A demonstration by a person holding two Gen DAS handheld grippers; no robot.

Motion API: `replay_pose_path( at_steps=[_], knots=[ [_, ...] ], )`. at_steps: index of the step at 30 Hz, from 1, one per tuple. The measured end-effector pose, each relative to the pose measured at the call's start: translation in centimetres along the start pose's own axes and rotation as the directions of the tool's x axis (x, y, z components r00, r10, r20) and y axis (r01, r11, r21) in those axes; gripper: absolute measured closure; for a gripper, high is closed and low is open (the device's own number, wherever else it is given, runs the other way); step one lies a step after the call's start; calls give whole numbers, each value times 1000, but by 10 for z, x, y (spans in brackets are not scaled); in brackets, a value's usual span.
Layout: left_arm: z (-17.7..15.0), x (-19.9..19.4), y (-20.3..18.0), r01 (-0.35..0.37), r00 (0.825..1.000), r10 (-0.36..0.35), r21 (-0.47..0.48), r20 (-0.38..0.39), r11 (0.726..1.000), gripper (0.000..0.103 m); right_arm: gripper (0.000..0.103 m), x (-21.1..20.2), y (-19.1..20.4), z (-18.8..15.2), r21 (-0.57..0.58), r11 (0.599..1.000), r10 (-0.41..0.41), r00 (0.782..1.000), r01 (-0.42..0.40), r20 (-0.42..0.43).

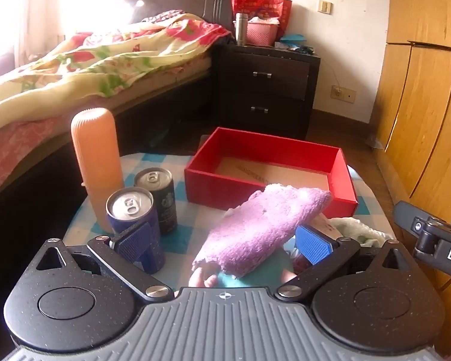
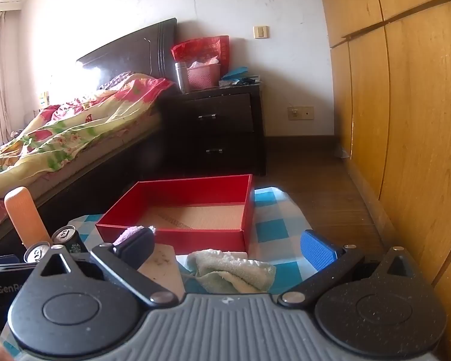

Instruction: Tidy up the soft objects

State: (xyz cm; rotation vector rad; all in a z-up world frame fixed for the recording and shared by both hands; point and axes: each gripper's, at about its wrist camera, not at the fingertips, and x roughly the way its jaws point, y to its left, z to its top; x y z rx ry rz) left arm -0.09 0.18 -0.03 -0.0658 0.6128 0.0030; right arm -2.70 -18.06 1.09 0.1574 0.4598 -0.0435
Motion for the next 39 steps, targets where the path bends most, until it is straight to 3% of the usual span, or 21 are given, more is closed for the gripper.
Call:
replay_pose_path(
  at_steps=[9,39],
  knots=[
    [-1,4,1,-40,999,40,1,-17,999,5,18,1,4,-3,-29,999,-13,1000,12,-9],
    [-4,6,0,-76,997,77,15,-29,997,5,18,4,11,-4,-82,997,-16,1000,13,-25]
  ],
)
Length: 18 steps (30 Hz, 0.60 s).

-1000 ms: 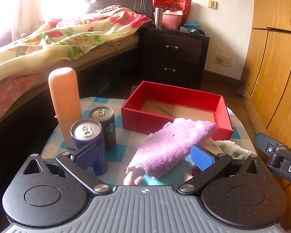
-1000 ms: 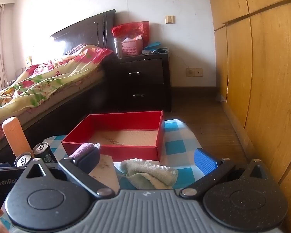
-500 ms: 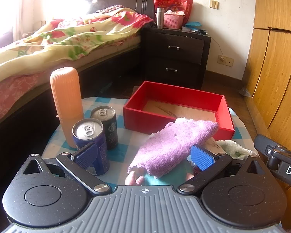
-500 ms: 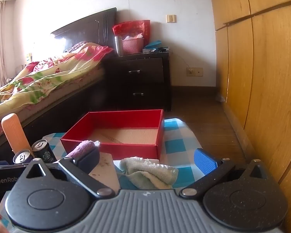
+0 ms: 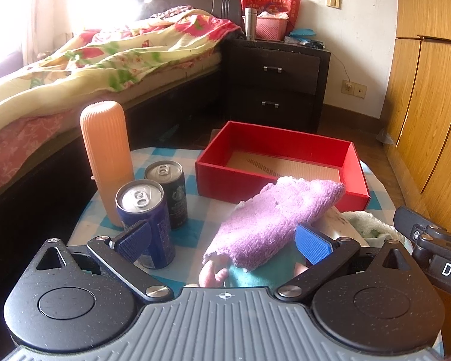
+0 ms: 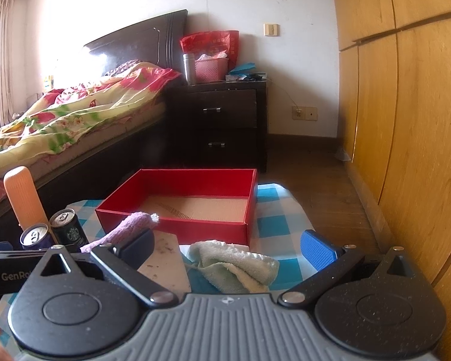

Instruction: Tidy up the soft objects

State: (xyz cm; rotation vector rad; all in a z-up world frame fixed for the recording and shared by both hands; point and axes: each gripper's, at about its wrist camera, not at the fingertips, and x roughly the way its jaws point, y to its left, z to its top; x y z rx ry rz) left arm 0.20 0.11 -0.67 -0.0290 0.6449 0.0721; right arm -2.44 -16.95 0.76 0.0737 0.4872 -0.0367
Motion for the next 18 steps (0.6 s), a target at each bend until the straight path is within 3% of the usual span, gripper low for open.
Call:
replay_pose_path(
  at_steps=[18],
  knots=[
    [0,-1,-1,2,1000,-2,7,1,1000,5,18,1,0,0,0,1000,0,1000,0,-6]
  ],
)
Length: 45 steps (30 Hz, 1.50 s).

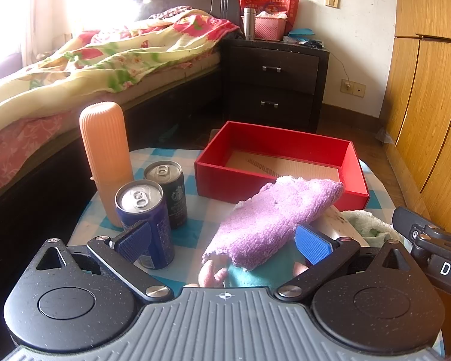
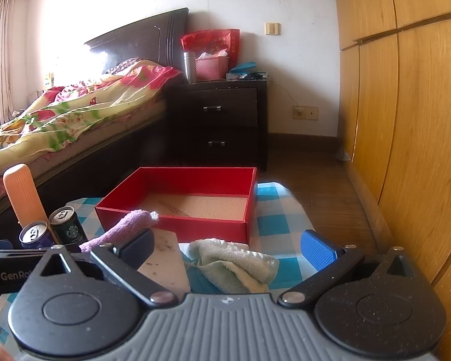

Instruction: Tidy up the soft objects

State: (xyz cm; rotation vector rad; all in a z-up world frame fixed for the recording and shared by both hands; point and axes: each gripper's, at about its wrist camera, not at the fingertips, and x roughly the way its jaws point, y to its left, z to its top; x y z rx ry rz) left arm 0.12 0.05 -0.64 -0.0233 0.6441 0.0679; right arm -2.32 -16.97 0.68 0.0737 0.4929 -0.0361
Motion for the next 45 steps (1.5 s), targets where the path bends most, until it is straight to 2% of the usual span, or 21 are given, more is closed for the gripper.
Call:
replay_pose_path(
  at_steps=[23,28,33,35,37,39,41,45],
  knots=[
    [3,3,2,9,1000,-9,37,-12,999,5,18,2,-7,2,24,1000,-9,1000,9,-17],
    [8,2,-12,69,998,-69,125,-5,990,5,18,4,-14,4,42,999,-20,999,21,-30],
    [16,16,-30,102,995,-95,224,-41,969,6,18,6,-24,3,73,997,-14,998,19,-64],
    [17,24,-31,103,994,-88,243,-72,965,10,18,5,-28,3,77,997,-17,998,22,-67],
    [18,32,-27,117,990,-96,221,-101,968,28,18,5,-32,3,87,996,-17,997,23,-70],
    [18,44,-20,139,980,-111,167,-168,976,40,18,5,-36,4,106,994,-8,997,16,-80],
    [17,54,-13,170,964,-144,106,-223,980,41,18,6,-38,4,125,992,6,995,6,-95],
    [19,54,-8,203,954,-186,51,-237,978,57,18,6,-38,4,128,992,21,994,-7,-111]
  ],
)
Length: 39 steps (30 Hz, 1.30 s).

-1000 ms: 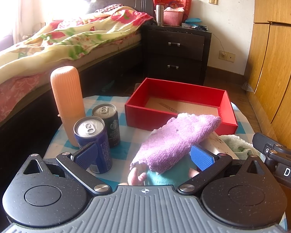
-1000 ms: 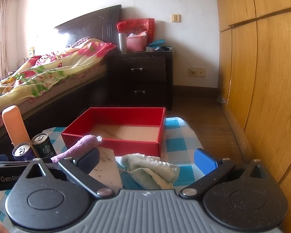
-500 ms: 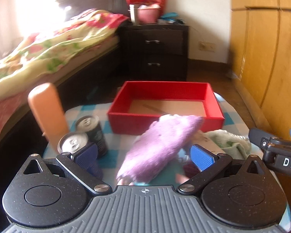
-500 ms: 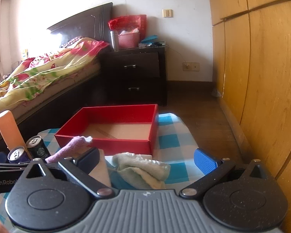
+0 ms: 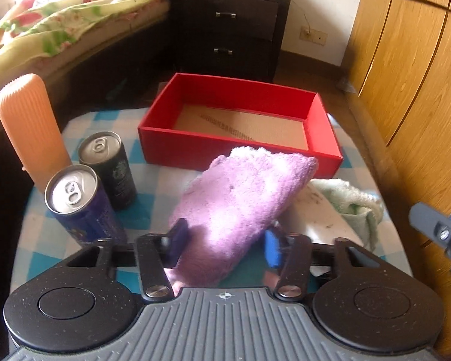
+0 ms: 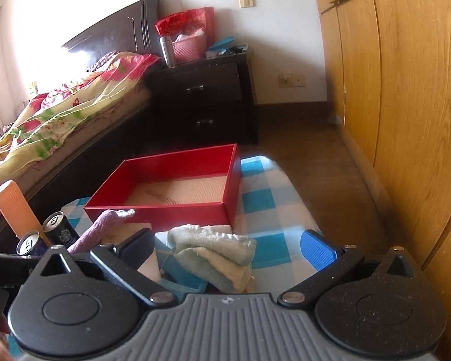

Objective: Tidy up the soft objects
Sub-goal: 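Grasp the purple towel with the left gripper while the right gripper grasps the white soap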

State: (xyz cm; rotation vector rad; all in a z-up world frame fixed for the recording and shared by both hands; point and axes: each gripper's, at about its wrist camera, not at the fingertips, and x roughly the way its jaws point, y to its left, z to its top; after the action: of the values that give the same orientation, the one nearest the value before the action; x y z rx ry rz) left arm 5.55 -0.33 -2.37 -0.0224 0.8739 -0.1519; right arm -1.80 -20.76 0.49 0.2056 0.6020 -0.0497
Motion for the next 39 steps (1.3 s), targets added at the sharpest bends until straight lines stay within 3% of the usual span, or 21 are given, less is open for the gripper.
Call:
replay_pose_path(
  at_steps=[3,5,6,16,19,25,30,32,34,35,37,39],
  knots=[
    [0,-5,1,2,1000,-2,-5,13,1000,68,18,2,1,-1,-3,1000,7,1000,-7,-16],
    [-1,-10,5,20,1000,-20,-16,19,1000,81,18,5,3,-2,-5,1000,14,999,-14,-37],
    [0,-13,7,27,999,-27,-23,18,999,93,18,7,5,-2,-7,1000,21,999,-21,-47],
    [-3,-41,38,125,991,-119,-113,63,986,97,18,29,36,-10,-144,986,59,987,-81,-147],
    [-4,-49,46,138,988,-129,-114,81,984,97,18,35,34,-12,-139,986,65,982,-91,-179],
    [-9,-51,58,162,986,-152,-157,73,974,97,18,29,24,-14,-179,976,107,987,-128,-124],
    [-12,-53,55,165,985,-157,-136,71,977,97,19,43,30,-15,-107,972,187,962,-211,-199],
    [-14,-51,55,161,986,-153,-138,64,977,97,24,46,37,-17,-147,967,180,964,-209,-194],
    [-14,-49,55,162,986,-156,-143,55,976,96,43,47,41,-19,-170,959,191,960,-226,-202],
    [-15,-48,55,163,986,-157,-143,52,976,96,49,48,42,-20,-159,955,211,952,-249,-222],
    [-15,-48,52,162,986,-157,-134,49,978,96,74,53,40,-22,-120,949,248,928,-290,-279],
    [-16,-48,49,157,987,-153,-121,47,980,95,80,58,37,-23,-80,954,251,914,-290,-319]
  ],
)
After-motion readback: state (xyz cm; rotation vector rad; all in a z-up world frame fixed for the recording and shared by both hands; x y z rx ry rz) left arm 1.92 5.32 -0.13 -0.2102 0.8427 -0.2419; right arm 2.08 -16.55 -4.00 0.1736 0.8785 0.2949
